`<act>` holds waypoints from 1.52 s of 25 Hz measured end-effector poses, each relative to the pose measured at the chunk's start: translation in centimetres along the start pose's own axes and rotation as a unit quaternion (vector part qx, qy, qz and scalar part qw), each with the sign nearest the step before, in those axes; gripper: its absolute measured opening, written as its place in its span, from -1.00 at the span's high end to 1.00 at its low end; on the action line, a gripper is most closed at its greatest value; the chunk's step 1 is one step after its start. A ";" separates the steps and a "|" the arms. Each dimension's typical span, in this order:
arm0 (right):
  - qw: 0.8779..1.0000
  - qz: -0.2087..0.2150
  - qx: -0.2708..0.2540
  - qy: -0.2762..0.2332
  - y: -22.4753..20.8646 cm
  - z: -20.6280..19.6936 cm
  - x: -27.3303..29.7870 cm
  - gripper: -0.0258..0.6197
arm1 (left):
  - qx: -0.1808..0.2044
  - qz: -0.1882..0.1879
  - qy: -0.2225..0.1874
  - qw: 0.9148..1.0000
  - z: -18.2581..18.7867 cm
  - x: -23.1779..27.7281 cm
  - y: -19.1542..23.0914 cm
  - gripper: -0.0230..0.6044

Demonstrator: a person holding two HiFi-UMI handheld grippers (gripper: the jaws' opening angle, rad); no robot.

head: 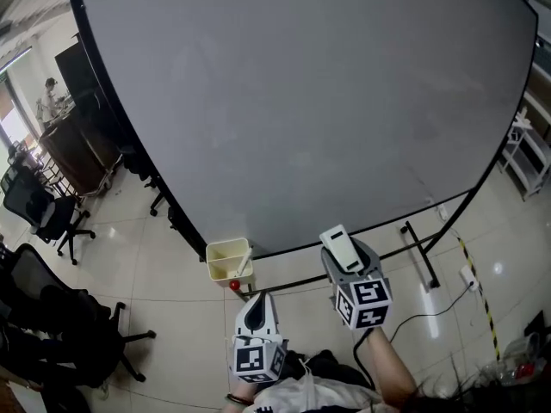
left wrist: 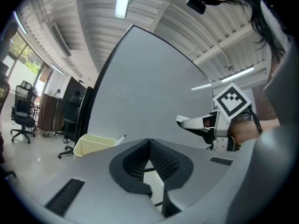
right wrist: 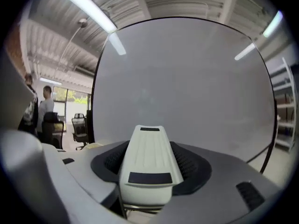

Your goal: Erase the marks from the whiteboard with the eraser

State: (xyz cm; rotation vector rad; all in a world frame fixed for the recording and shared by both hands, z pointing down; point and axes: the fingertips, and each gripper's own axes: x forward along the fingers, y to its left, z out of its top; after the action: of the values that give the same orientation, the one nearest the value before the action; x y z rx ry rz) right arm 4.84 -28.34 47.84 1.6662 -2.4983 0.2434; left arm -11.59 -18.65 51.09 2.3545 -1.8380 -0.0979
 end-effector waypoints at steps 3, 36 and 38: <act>0.998 -0.009 0.069 0.007 -1.5 -2.3 -4.0 0.05 | 0.015 -0.012 -0.001 1.000 -0.4 -0.7 -1.8 0.92; 0.994 0.067 0.067 0.061 -4.5 -10.9 -25.3 0.06 | 0.030 0.046 0.009 0.998 -5.1 -12.4 -19.5 0.92; 0.993 0.070 0.067 0.061 -3.9 -10.9 -25.4 0.06 | 0.025 0.053 0.007 0.998 -5.3 -12.9 -18.9 0.92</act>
State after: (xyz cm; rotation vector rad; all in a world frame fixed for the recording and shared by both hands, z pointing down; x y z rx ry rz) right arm 18.41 -4.61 53.81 1.4717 -2.5582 0.5222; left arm 4.16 -1.25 52.74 2.2786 -1.9756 -0.0224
